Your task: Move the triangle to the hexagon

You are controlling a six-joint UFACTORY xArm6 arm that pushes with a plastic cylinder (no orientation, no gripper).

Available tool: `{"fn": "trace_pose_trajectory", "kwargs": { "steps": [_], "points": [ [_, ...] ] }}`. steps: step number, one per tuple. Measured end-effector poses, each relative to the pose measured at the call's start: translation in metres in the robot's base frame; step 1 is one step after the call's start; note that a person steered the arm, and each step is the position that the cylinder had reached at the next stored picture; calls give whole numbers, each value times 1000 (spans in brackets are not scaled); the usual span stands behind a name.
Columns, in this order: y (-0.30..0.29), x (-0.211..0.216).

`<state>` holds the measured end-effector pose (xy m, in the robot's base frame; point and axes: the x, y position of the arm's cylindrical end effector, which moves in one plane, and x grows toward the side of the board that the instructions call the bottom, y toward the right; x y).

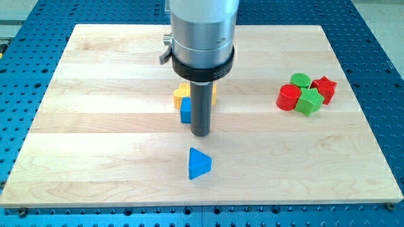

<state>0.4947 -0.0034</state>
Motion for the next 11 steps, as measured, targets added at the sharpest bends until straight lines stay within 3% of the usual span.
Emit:
{"fn": "trace_pose_trajectory", "kwargs": {
  "steps": [1,2,3,4,6,7,8,9,10,11],
  "points": [
    [8,-6],
    [60,32],
    [51,102],
    [-3,112],
    [-62,27],
    [-63,83],
    [-7,80],
    [20,35],
    [22,15],
    [7,52]
  ]
}}
